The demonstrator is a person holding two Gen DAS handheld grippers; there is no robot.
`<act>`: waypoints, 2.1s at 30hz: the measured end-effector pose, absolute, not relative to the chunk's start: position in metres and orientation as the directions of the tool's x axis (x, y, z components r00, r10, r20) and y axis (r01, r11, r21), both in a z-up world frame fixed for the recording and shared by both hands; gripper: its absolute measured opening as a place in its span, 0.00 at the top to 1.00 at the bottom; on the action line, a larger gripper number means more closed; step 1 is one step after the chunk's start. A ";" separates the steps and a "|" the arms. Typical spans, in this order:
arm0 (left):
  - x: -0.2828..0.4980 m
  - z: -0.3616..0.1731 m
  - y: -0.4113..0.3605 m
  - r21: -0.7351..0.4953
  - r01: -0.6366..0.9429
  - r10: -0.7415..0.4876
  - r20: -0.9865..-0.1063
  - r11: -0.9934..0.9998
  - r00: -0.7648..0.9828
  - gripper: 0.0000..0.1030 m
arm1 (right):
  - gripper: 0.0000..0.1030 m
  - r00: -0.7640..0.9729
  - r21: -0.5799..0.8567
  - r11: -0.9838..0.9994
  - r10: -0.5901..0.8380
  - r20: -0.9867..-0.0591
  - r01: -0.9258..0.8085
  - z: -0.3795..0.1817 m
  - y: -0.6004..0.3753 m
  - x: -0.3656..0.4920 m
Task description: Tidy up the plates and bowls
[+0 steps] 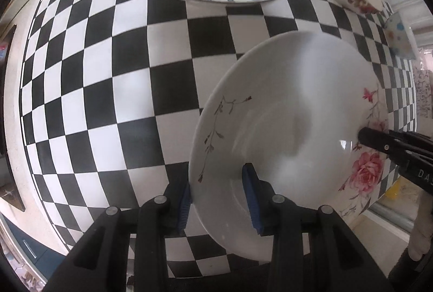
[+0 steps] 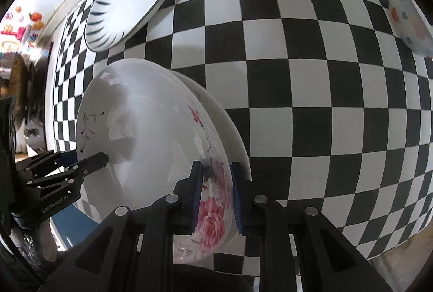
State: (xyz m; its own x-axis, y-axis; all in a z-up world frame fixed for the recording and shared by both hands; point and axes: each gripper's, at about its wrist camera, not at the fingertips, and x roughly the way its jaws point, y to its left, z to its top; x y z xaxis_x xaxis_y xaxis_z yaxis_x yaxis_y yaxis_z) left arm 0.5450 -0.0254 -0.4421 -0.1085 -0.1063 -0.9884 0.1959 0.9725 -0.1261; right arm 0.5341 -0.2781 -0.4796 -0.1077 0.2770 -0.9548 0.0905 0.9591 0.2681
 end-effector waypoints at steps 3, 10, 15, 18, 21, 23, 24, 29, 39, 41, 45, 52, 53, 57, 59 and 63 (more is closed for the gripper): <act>0.546 -0.444 -0.030 -0.117 0.202 -0.096 -0.989 0.972 -0.111 0.68 | 0.79 -0.111 0.264 0.961 0.273 -0.956 0.083 -0.479 -0.277 0.535; 0.540 -0.444 -0.051 -0.063 0.233 -0.043 -0.995 0.970 -0.092 0.68 | 0.79 -0.138 0.235 0.967 0.247 -0.959 0.097 -0.479 -0.266 0.541; 0.535 -0.442 -0.065 -0.032 0.259 -0.011 -0.996 0.965 -0.084 0.68 | 0.79 -0.146 0.157 0.986 0.164 -0.976 0.060 -0.471 -0.254 0.540; 0.532 -0.441 -0.076 -0.012 0.271 0.009 -0.997 0.962 -0.076 0.68 | 0.78 -0.151 0.124 0.992 0.129 -0.980 0.037 -0.470 -0.247 0.541; 0.530 -0.438 -0.083 0.000 0.277 0.020 -0.997 0.961 -0.070 0.68 | 0.78 -0.158 0.117 0.993 0.121 -0.980 0.029 -0.470 -0.244 0.542; 0.531 -0.433 -0.085 0.003 0.280 0.022 -0.998 0.960 -0.064 0.68 | 0.78 -0.164 0.114 0.993 0.117 -0.980 0.024 -0.471 -0.242 0.543; 0.530 -0.431 -0.085 0.003 0.281 0.020 -0.998 0.960 -0.058 0.68 | 0.78 -0.167 0.110 0.994 0.112 -0.980 0.021 -0.471 -0.241 0.543; 0.530 -0.424 -0.088 0.011 0.285 0.025 -0.999 0.959 -0.044 0.68 | 0.78 -0.168 0.084 0.996 0.088 -0.982 0.034 -0.470 -0.237 0.543; 0.531 -0.413 -0.068 0.004 0.253 0.010 -1.000 0.967 -0.022 0.68 | 0.56 -0.075 0.092 0.993 0.098 -0.992 0.078 -0.447 -0.244 0.538; 0.530 -0.401 -0.066 -0.012 0.240 -0.014 -1.000 0.971 0.006 0.67 | 0.27 -0.034 0.067 0.995 0.069 -0.997 0.068 -0.437 -0.243 0.539; 0.533 -0.374 -0.055 -0.018 0.187 -0.039 -0.993 0.982 0.109 0.67 | 0.19 0.038 0.015 0.998 0.013 -0.999 0.054 -0.420 -0.235 0.540; 0.550 -0.342 -0.040 0.006 0.127 -0.023 -0.973 0.992 0.228 0.67 | 0.08 0.141 0.022 0.999 0.017 -0.990 0.035 -0.395 -0.225 0.552; 0.554 -0.339 -0.038 0.008 0.122 -0.021 -0.972 0.993 0.232 0.67 | 0.08 0.149 0.019 0.999 0.014 -0.989 0.030 -0.392 -0.222 0.557; 0.578 -0.337 -0.023 0.010 0.097 -0.014 -0.969 0.995 0.245 0.67 | 0.07 0.156 0.024 1.000 0.020 -0.987 0.020 -0.391 -0.214 0.575; 0.592 -0.338 -0.017 0.014 0.085 -0.007 -0.969 0.996 0.247 0.67 | 0.07 0.156 0.043 0.999 0.039 -0.987 0.024 -0.394 -0.212 0.586; 0.621 -0.346 -0.011 0.014 0.068 -0.002 -0.972 0.998 0.234 0.67 | 0.07 0.162 0.079 0.997 0.074 -0.984 0.023 -0.394 -0.207 0.613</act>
State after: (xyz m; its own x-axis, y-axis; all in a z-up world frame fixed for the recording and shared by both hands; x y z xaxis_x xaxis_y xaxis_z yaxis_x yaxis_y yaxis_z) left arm 0.6206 -0.0106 -0.3458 0.2344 -0.0023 -0.9721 0.0676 0.9976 0.0140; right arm 0.6133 -0.2066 -0.3945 0.1621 0.0744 -0.9840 0.0228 0.9966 0.0791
